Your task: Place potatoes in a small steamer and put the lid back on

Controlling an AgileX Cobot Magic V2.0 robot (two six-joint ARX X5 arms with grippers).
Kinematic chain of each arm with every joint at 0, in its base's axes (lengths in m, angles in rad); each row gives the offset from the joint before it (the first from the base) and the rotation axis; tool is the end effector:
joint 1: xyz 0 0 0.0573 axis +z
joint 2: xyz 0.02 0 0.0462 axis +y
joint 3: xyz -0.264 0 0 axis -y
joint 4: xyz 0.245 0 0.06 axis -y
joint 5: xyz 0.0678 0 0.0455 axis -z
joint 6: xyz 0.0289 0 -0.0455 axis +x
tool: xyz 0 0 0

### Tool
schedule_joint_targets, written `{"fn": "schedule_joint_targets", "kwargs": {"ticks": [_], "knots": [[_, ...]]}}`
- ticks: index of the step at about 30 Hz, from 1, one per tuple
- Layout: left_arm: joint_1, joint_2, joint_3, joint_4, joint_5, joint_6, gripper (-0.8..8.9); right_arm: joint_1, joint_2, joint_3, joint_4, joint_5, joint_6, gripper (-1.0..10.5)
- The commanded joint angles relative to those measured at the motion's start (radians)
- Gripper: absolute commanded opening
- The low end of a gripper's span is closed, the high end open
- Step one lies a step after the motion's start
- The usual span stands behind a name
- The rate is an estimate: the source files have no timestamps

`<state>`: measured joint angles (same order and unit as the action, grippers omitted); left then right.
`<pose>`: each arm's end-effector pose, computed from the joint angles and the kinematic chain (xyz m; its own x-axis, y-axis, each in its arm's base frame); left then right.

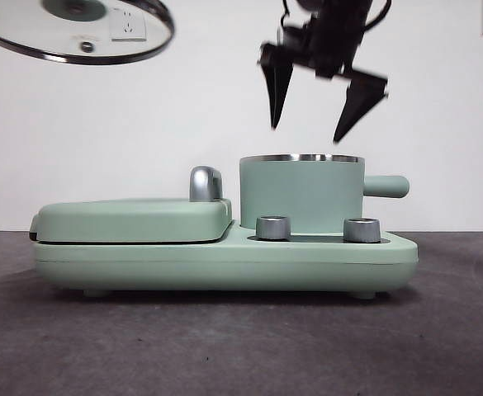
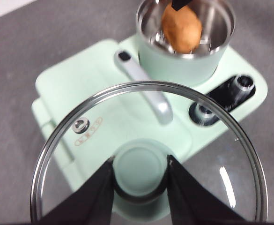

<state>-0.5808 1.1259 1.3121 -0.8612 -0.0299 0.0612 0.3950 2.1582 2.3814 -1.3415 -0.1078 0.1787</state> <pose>0.1773 -0.1153 0.3857 0.6688 -0.4032 -0.6246 0.5599 0.8259 0.0664 0.3995 0.1699 0.3492 0.3598 0.2666 -0.8941 -0.2717 0.9467 0.1729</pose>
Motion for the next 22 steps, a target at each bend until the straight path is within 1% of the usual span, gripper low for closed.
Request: {"fn": "schedule_joint_targets", "kwargs": {"ticks": [1,5,9,13,15,19,22], "knots": [[-0.009,0.042,0.016,0.088,0.002,0.018,0.14,0.008,-0.040,0.016,-0.076,0.049,-0.019,5.1],[-0.010,0.116,0.016,0.161,0.002,0.019,0.14,0.003,-0.145,-0.062,-0.077,0.050,-0.050,5.1],[-0.010,0.206,0.017,0.252,0.003,0.022,0.14,-0.004,-0.300,-0.240,-0.077,0.074,-0.064,5.1],[-0.022,0.290,0.021,0.340,0.013,0.025,0.14,-0.003,-0.505,-0.483,-0.070,0.145,-0.064,5.1],[-0.027,0.334,0.037,0.361,0.022,0.025,0.14,0.002,-0.628,-0.626,-0.019,0.161,-0.064,5.1],[-0.043,0.431,0.114,0.360,0.027,0.025,0.14,0.009,-0.879,-0.898,0.119,0.157,-0.060,5.1],[-0.058,0.495,0.188,0.357,0.027,0.026,0.14,0.010,-1.041,-1.055,0.175,0.121,-0.047,5.1]]}}
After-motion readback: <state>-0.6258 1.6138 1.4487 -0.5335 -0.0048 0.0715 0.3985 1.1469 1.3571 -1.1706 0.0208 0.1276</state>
